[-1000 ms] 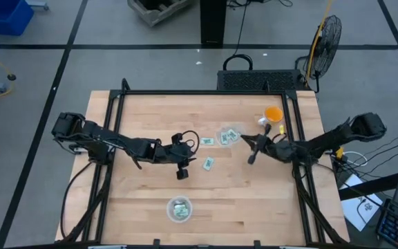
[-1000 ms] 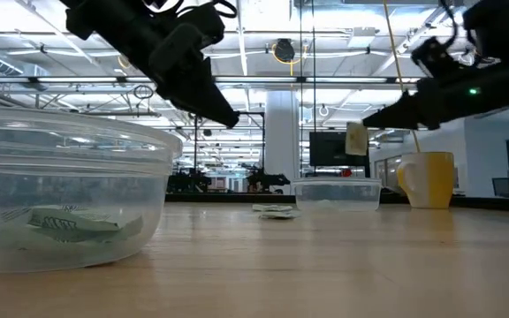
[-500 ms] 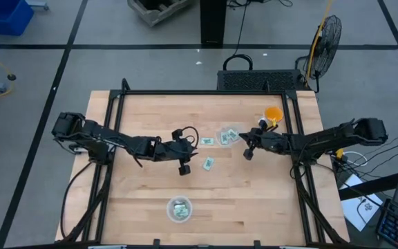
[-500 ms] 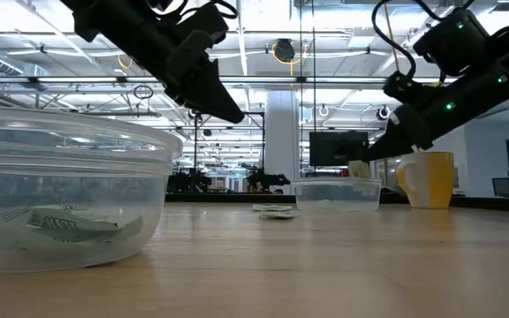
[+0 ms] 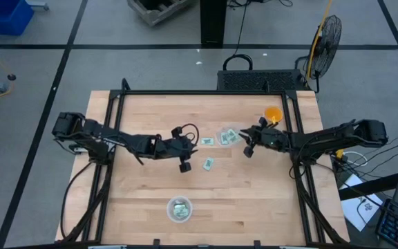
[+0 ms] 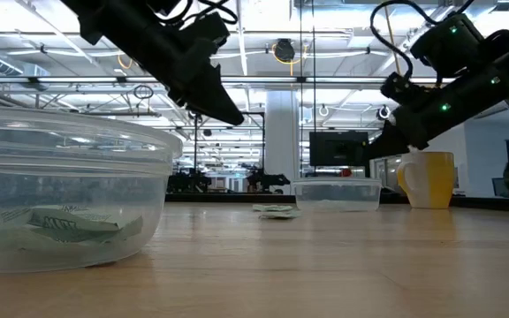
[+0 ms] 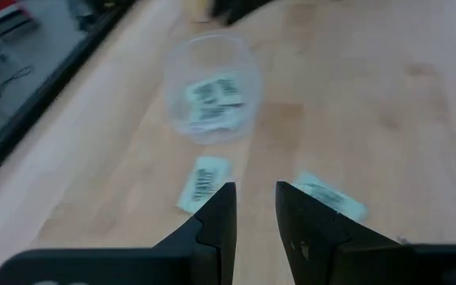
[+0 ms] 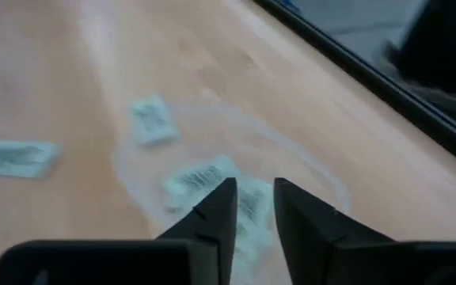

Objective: Pick and place Stevia / Truvia into bins
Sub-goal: Put the stevia packet into the transparent container

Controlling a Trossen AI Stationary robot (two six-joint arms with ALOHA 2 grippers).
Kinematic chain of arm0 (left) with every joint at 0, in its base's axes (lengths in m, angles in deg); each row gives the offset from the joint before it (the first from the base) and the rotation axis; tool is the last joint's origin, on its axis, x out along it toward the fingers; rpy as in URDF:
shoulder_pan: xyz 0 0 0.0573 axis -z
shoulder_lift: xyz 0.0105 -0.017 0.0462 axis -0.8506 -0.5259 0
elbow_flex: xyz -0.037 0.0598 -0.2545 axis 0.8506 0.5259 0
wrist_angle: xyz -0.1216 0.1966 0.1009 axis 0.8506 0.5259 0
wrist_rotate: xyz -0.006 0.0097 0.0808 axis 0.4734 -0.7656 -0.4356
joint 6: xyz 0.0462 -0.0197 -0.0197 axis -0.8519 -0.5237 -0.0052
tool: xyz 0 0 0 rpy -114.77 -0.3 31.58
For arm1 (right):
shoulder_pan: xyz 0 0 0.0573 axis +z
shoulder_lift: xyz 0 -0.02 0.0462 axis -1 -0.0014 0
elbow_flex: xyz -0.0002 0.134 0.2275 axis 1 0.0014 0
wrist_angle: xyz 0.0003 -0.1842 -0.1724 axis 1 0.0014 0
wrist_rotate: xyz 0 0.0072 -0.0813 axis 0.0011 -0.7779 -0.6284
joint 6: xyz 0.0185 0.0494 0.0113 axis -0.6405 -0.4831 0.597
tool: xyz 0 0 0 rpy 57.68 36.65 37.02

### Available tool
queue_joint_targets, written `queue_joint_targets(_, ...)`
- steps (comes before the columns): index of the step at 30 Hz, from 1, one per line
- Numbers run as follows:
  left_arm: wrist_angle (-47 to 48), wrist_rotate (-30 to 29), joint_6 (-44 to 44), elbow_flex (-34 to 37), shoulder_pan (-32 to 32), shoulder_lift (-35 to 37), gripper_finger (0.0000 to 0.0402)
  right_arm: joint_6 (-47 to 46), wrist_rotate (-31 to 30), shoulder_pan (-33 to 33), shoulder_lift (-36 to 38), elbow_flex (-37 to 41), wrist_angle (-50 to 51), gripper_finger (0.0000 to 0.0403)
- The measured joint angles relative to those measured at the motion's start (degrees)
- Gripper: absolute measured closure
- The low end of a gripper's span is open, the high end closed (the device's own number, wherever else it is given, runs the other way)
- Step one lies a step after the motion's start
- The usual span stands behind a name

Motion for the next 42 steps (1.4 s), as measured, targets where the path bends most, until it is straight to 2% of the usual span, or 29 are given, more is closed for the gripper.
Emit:
queue_joint_targets(5, 1.2, -3.0, 5.0, 0.0, -3.7, 0.0, 0.0304, 1.0, 8.9, 0.0, 0.0, 0.0, -11.3, 0.0303)
queue_joint_targets(10, 6.6, 2.1, 6.0, 0.0, -7.8, 0.0, 0.0304, 1.1, 15.7, 0.0, 0.0, 0.0, -19.3, 0.0301)
queue_joint_targets(14, 7.2, 5.4, 6.0, 0.0, -9.8, -1.7, 0.0301, 1.1, 15.4, 0.0, 0.0, 0.0, -17.9, 0.0306)
queue_joint_targets(16, 4.4, 7.2, 6.0, -0.1, -10.6, -3.2, 0.0294, 1.1, 15.4, 0.0, 0.0, 0.0, -16.7, 0.0308)
queue_joint_targets(22, 0.3, 10.0, 5.3, 0.0, -13.1, -8.8, 0.0252, 1.1, 15.4, 0.0, 0.0, 0.0, -16.8, 0.0309)
queue_joint_targets(27, -5.0, 10.7, 13.0, 0.0, -15.6, -11.5, 0.0223, 1.1, 15.3, 0.0, 0.0, 0.0, -16.9, 0.0309)
queue_joint_targets(30, -5.9, 13.7, 18.1, 0.0, -17.3, -12.5, 0.0218, 1.1, 15.3, 0.0, 0.0, 0.0, -17.5, 0.0309)
queue_joint_targets(35, -9.6, 14.6, 17.1, 0.1, -18.1, -16.3, 0.0218, 1.1, 15.3, 0.0, 0.0, 0.0, -18.1, 0.0309)
queue_joint_targets(39, -13.9, 18.7, 16.4, 0.0, -17.9, -19.2, 0.0218, 1.1, 15.3, 0.0, 0.0, 0.0, -18.4, 0.0309)
queue_joint_targets(42, -15.2, 18.7, 16.2, 0.0, -17.6, -20.4, 0.0218, 1.1, 15.2, 0.0, 0.0, 0.0, -18.6, 0.0309)
